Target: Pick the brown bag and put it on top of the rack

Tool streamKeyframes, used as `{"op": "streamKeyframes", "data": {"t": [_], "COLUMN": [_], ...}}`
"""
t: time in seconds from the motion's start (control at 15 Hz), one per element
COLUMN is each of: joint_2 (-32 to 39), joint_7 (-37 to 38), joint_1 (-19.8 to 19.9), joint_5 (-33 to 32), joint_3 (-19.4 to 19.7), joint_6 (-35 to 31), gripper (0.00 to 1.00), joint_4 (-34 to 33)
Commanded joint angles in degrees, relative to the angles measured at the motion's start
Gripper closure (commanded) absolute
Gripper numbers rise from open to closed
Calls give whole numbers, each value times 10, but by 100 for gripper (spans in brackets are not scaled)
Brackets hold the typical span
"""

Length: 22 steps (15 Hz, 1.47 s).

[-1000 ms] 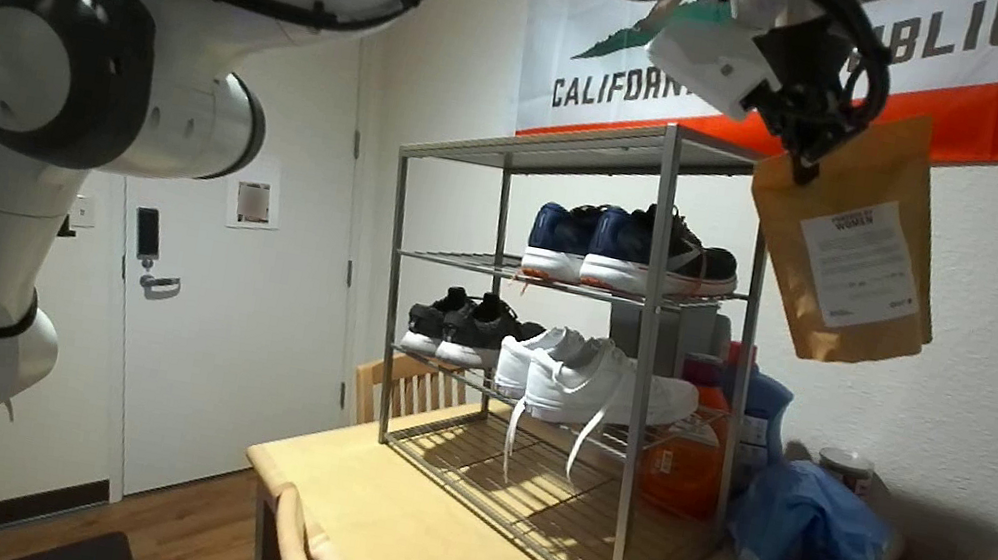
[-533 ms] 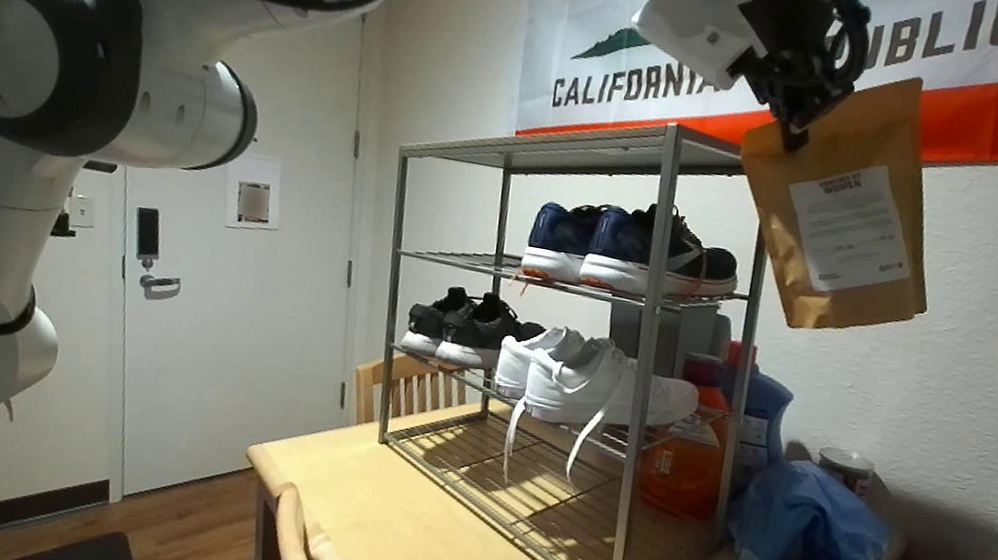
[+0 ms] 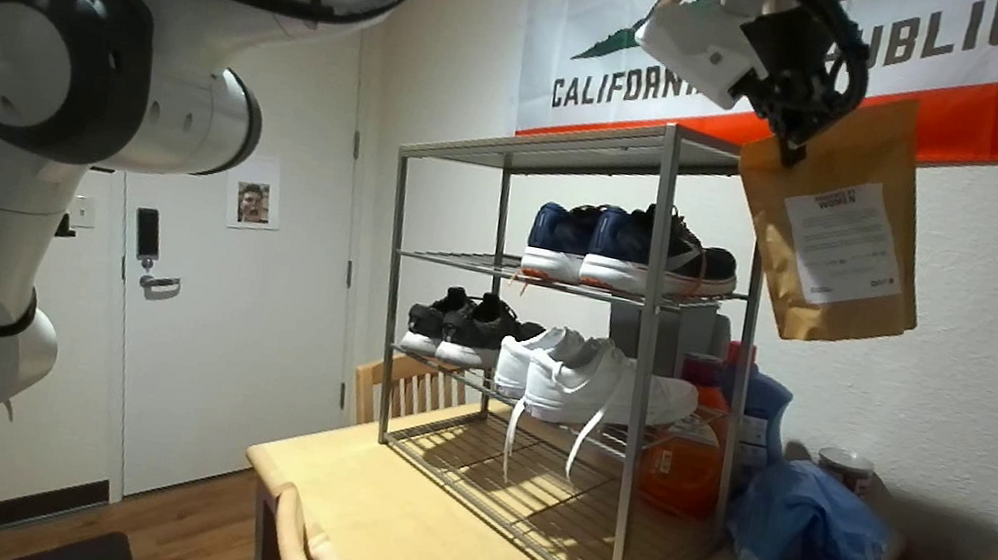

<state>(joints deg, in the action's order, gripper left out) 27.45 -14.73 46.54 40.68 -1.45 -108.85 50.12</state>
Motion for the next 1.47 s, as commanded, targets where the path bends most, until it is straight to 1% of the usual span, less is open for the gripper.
{"op": "streamKeyframes", "data": {"t": [0.0, 0.47, 0.6, 0.8, 1.07, 1.4], "joint_2": [-1, 0, 1, 1, 1, 1], "joint_7": [9, 6, 4, -2, -28, -50], "joint_1": [9, 37, 48, 60, 59, 51], "joint_5": [37, 96, 113, 133, 168, 185], "joint_3": [-15, -20, -21, -24, -42, -75], "joint_6": [6, 15, 16, 34, 62, 88], "gripper": [99, 99, 99, 99, 99, 99], "joint_4": [-41, -112, -126, -141, -160, -183]}}
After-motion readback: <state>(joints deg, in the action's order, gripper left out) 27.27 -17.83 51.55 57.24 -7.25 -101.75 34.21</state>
